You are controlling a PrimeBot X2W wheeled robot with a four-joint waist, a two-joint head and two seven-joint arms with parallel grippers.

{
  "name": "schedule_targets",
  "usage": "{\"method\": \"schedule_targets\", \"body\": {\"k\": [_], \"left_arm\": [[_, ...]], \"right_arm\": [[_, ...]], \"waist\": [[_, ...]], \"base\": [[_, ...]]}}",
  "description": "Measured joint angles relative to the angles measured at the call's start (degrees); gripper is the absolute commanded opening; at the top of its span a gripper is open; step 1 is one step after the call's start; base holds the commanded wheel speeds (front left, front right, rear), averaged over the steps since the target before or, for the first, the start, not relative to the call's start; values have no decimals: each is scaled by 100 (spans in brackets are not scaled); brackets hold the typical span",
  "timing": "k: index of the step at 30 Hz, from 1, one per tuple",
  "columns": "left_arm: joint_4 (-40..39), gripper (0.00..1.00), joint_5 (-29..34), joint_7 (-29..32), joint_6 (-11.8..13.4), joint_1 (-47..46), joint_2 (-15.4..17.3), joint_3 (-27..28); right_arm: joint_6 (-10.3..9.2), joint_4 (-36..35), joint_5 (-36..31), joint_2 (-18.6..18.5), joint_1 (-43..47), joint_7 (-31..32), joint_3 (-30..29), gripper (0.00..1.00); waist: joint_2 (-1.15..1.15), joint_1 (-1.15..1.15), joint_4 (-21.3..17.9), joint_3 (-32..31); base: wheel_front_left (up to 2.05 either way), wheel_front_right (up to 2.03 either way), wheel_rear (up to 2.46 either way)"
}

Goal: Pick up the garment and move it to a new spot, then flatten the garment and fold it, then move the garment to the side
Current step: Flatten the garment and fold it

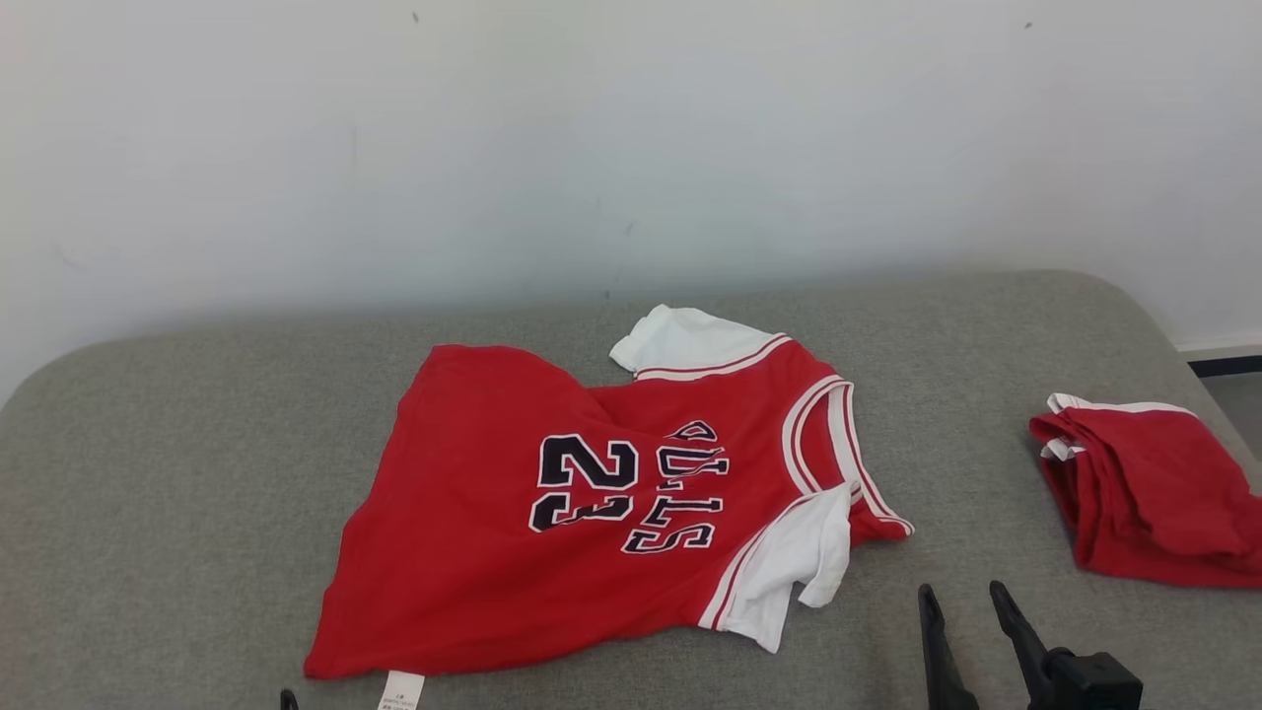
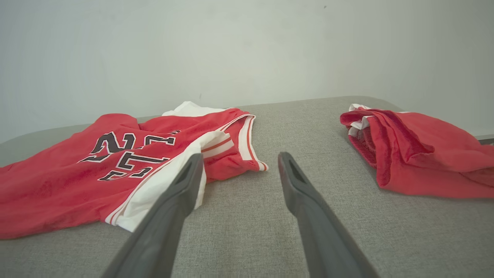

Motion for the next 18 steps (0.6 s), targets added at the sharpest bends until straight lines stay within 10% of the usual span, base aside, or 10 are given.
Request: {"method": "schedule_targets", "body": {"k": [18], "left_arm": [[-56,100,114,0,-56,143,1,-77]], "right_arm": [[0,176,10,27,121,0,371,100]], "waist": [[0,0,67,-32]], "base": [[0,0,0]]}}
